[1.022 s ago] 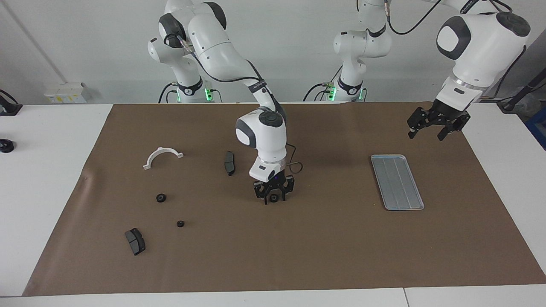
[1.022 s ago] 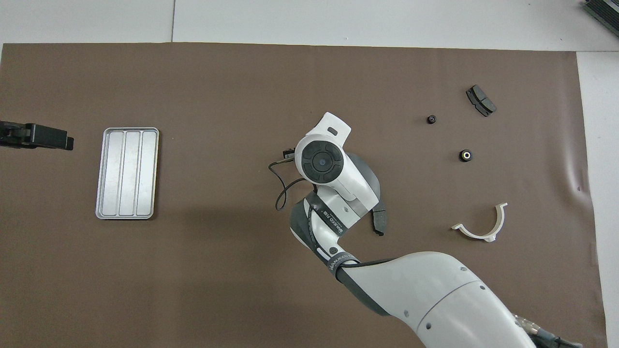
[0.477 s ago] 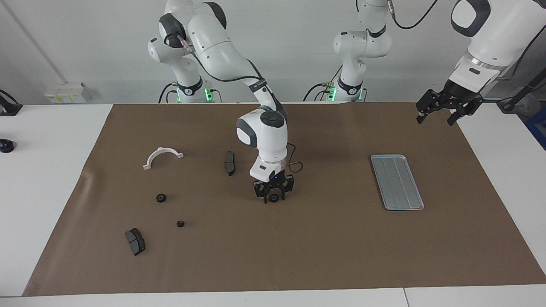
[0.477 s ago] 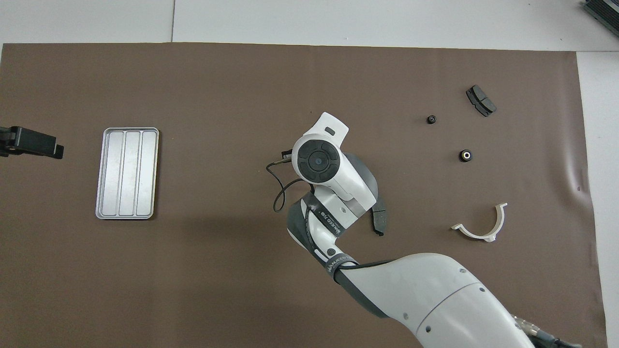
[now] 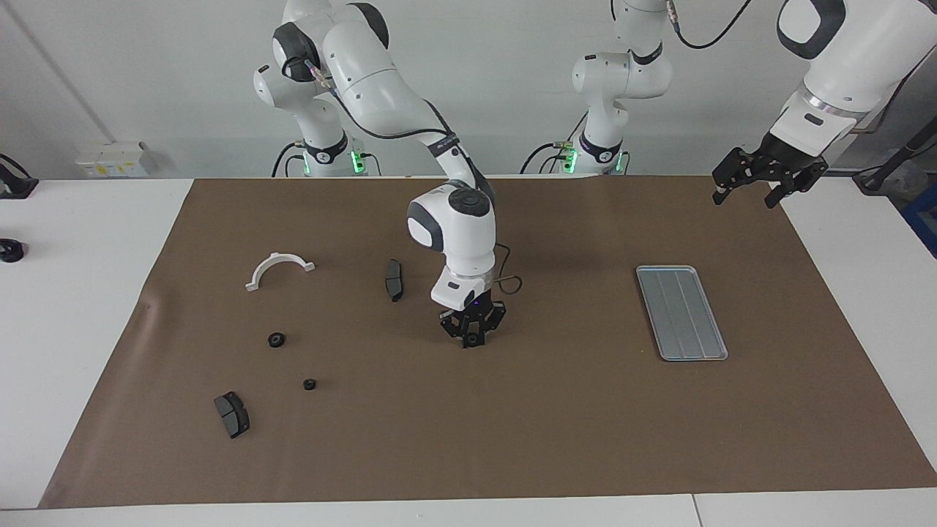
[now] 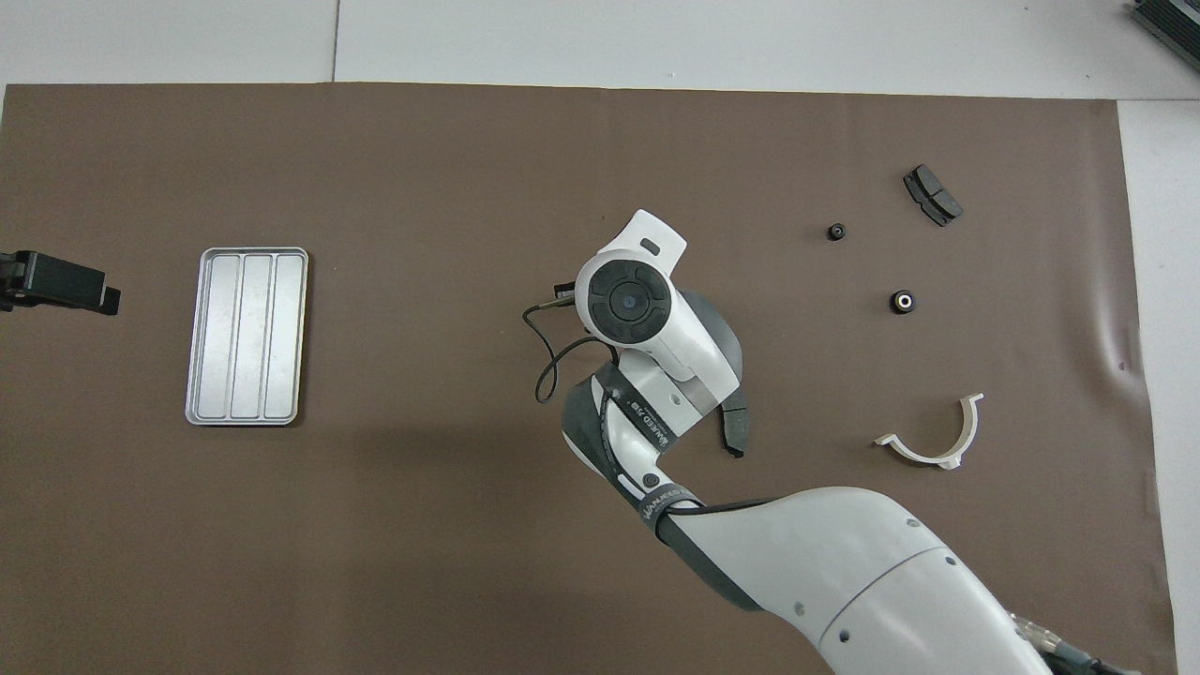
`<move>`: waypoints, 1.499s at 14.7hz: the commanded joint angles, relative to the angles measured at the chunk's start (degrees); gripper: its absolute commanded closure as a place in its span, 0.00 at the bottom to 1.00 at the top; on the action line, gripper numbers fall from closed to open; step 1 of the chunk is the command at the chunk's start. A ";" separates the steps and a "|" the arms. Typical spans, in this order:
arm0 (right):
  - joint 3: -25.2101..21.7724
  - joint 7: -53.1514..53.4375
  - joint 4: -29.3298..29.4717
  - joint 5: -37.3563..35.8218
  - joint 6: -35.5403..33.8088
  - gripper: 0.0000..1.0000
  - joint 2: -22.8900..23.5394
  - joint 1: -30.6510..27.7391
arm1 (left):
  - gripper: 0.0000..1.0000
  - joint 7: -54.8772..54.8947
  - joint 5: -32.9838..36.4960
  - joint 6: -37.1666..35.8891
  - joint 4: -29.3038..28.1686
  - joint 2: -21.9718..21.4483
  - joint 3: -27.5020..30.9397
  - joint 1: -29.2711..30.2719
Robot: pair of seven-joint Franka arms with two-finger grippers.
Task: Place bearing gear from tray to pile
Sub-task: 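Carry the ring to the other rings and release it with the right gripper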
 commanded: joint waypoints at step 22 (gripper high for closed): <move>0.31 -27.68 -26.50 12.61 -1.34 0.00 -22.35 -26.32 | 0.00 -0.01 2.17 -2.93 -0.60 -1.74 -9.08 5.46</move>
